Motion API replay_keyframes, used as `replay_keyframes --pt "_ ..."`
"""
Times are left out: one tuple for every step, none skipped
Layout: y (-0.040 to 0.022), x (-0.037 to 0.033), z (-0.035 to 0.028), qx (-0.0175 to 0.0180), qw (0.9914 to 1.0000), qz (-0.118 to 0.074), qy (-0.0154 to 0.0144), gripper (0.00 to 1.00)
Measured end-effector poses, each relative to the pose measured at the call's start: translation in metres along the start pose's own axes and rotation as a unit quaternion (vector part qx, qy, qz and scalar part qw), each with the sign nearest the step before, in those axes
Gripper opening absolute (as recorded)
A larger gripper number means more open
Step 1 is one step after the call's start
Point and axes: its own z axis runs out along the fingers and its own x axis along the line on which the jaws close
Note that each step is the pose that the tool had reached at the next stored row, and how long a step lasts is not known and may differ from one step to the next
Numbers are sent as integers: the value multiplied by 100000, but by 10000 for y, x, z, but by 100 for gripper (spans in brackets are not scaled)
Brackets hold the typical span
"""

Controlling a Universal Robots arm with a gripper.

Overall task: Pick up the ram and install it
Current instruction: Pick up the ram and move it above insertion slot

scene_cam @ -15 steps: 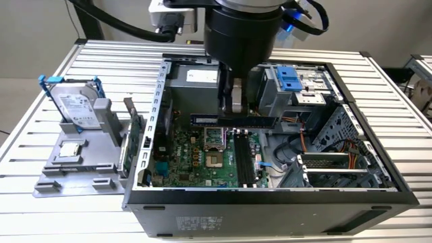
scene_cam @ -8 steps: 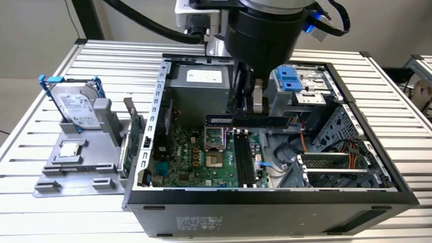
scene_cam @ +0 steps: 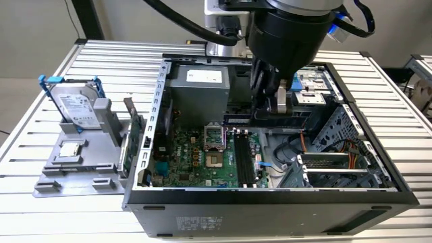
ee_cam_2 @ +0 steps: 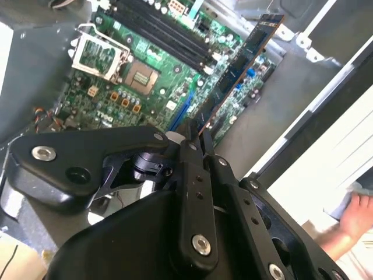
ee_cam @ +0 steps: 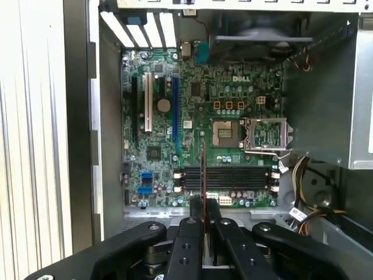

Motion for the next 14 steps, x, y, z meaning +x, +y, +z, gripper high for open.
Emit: replay_keyframes --pt "-22 0 0 3 100000 46 -1 0" --pt "-39 -1 0 7 100000 143 -7 0" --pt "-46 -1 0 6 99999 369 -10 0" --pt "-52 -1 0 9 99998 645 -12 0" --pt "-59 -1 0 8 99996 863 -11 0" --pt "-60 -2 0 11 99996 939 -15 0" --pt "-60 -2 0 11 99996 939 -11 0" --pt "-60 -2 0 13 99996 944 -16 0" --pt "-61 -2 0 10 99996 939 -12 0" --pt "-61 -1 0 10 99996 935 -12 0" --pt "-61 -2 -1 11 99996 936 -11 0" --pt "-61 -2 0 11 99996 938 -13 0" --pt "-62 -2 0 12 99996 936 -14 0" --pt "-63 -6 0 12 99996 935 -14 0"
